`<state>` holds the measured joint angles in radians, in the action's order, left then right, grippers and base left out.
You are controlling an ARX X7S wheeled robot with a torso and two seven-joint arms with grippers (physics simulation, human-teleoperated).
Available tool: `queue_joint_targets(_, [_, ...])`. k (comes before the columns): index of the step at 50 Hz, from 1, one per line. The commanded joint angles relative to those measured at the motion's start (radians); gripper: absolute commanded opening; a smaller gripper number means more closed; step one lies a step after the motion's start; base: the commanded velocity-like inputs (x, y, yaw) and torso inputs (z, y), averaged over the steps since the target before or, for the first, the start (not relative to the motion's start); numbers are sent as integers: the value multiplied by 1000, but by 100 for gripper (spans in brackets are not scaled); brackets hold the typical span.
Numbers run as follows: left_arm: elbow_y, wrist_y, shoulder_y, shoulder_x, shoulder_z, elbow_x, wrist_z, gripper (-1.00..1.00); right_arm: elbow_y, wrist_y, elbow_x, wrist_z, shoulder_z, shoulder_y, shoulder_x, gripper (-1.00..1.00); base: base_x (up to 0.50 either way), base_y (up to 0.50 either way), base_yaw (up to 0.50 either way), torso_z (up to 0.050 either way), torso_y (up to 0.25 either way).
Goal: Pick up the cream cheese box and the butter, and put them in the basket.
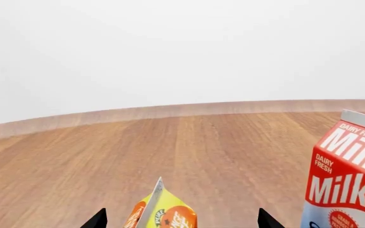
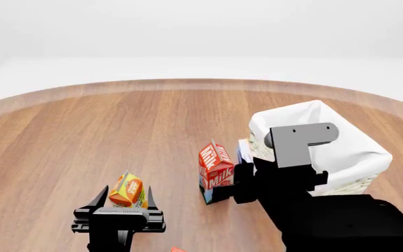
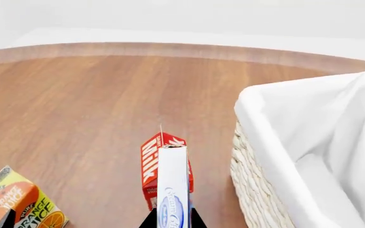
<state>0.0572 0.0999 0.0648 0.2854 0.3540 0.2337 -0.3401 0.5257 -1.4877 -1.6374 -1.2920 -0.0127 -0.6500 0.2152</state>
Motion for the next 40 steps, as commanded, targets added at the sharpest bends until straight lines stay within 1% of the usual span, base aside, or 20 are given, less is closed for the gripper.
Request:
queue_joint_targets(1, [1,1,1,2,4,1,-2,100,-15,49,-136,-109,-16,-79,52,-100,0,0,0,0,0])
queue_joint_targets(13, [0,-1,3,4,7,5,-5,100,-59,90,-196,-161,-38,-175,118,-100,0,0,0,0,1])
queue_joint_targets(28, [4,3,4,7,9,9,-7,100,-161,112,-181,-140,-15,-292,222,-100,0,0,0,1,0])
queue_joint_targets(40, [5,3,6,8,12,11,-10,100,-226,126,-170,-123,-17,-350,272,-100,0,0,0,0,1])
